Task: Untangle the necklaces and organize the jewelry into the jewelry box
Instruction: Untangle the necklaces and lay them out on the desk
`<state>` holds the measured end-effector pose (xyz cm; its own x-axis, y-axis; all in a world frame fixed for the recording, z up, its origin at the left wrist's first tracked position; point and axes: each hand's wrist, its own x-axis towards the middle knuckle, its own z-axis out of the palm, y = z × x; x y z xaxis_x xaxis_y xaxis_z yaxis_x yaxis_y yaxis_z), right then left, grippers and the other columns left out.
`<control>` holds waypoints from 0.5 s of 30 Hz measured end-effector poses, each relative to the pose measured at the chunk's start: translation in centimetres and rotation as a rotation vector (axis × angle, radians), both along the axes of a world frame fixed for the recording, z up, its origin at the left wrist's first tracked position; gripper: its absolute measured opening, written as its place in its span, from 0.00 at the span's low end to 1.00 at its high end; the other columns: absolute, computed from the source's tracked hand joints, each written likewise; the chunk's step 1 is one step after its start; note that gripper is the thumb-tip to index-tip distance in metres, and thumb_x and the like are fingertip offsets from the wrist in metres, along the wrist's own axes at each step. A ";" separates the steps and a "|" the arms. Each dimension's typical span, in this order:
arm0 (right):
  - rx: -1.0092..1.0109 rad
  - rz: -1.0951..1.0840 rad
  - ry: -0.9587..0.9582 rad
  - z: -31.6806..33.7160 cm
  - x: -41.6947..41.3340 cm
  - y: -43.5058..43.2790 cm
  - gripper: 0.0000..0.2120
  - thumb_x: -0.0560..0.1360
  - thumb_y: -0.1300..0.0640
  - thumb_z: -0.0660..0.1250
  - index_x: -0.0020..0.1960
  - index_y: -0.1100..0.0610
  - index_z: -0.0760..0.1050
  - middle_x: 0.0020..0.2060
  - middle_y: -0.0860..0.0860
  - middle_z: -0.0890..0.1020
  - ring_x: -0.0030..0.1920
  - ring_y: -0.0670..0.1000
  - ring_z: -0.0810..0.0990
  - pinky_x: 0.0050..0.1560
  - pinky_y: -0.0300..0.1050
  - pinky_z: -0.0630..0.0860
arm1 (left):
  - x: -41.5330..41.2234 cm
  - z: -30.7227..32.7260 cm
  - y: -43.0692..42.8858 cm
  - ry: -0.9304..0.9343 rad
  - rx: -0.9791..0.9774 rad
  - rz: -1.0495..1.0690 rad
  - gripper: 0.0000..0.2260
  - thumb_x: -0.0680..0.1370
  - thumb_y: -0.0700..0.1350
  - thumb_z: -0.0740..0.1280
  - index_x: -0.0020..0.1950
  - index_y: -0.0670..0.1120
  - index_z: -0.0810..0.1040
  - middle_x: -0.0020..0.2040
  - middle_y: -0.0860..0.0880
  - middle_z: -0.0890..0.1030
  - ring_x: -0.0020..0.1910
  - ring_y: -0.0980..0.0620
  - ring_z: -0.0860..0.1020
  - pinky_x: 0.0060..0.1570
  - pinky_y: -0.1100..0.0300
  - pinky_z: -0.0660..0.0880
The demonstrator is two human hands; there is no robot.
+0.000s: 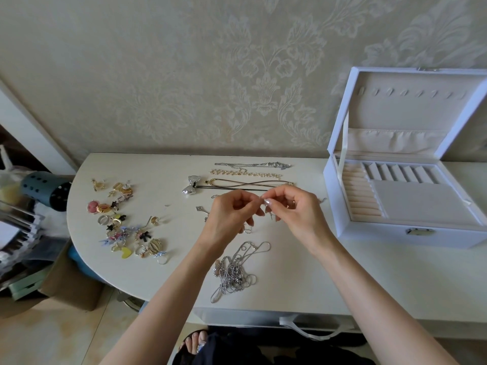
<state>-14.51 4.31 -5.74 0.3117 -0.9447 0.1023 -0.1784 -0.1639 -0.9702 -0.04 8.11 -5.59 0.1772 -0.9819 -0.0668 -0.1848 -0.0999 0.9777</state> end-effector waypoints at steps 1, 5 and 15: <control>-0.006 -0.005 -0.005 0.0 0.0 0.0 0.07 0.73 0.67 0.67 0.43 0.56 0.80 0.31 0.49 0.81 0.33 0.47 0.77 0.38 0.41 0.74 | 0.0 0.1 0.0 0.003 -0.002 0.001 0.04 0.77 0.40 0.66 0.43 0.41 0.79 0.32 0.51 0.81 0.27 0.58 0.72 0.24 0.65 0.65; -0.042 -0.032 0.024 -0.2 0.0 -0.1 0.05 0.73 0.65 0.69 0.43 0.56 0.79 0.32 0.50 0.82 0.35 0.52 0.78 0.37 0.43 0.74 | -0.1 0.1 -0.1 0.002 -0.005 0.019 0.04 0.77 0.39 0.66 0.43 0.41 0.79 0.32 0.51 0.81 0.26 0.57 0.72 0.24 0.66 0.65; -0.166 -0.071 0.208 -1.2 -0.1 -0.5 0.05 0.70 0.60 0.72 0.39 0.52 0.79 0.30 0.42 0.79 0.33 0.47 0.74 0.39 0.49 0.74 | -0.3 -0.1 -0.1 -0.238 -0.089 0.026 0.03 0.75 0.39 0.68 0.42 0.41 0.78 0.32 0.48 0.82 0.25 0.57 0.73 0.27 0.70 0.67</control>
<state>-14.63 3.81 -6.99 0.2757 -0.9405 0.1984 -0.3874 -0.2976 -0.8725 -0.34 8.06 -5.66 0.2031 -0.9769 0.0664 -0.4096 -0.0232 0.9120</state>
